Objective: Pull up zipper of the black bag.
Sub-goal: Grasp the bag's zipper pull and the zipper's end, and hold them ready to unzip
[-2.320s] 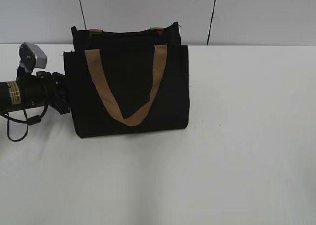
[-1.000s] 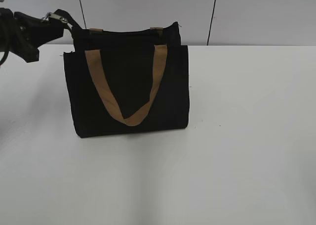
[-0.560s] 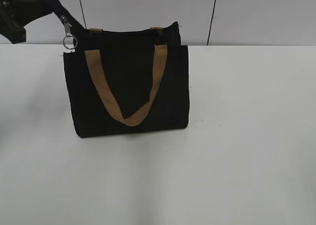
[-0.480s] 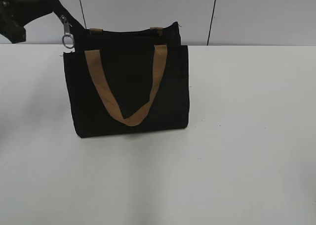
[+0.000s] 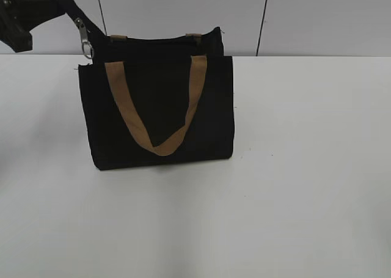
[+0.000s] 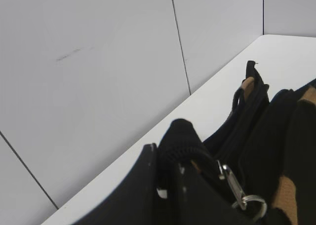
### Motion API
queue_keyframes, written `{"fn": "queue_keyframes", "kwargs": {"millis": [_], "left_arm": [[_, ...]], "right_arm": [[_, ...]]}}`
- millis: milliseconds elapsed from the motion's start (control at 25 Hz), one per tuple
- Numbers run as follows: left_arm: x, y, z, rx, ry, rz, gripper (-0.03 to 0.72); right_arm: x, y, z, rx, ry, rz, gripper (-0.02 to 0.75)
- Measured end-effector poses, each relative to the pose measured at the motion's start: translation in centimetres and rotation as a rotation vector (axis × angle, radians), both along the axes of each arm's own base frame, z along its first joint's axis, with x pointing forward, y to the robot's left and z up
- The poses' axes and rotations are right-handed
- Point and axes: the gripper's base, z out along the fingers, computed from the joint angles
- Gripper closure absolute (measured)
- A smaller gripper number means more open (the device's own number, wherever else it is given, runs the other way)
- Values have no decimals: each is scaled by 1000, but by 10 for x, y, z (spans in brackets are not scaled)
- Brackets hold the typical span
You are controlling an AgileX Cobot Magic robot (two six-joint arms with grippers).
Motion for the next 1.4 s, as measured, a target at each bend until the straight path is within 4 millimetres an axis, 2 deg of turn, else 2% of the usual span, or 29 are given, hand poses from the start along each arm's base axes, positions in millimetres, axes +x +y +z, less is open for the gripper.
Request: {"fn": "queue_keyframes", "kwargs": {"millis": [640, 840, 1120, 1400], "left_arm": [[0, 0, 0, 0, 0, 0, 664], [0, 0, 0, -1, 0, 0, 664], [0, 0, 0, -1, 0, 0, 664], [0, 0, 0, -1, 0, 0, 664]], "right_arm": [[0, 2, 0, 16, -1, 10, 381], [3, 8, 9, 64, -7, 63, 381], [43, 13, 38, -54, 33, 206, 381], [113, 20, 61, -39, 24, 297, 381]]}}
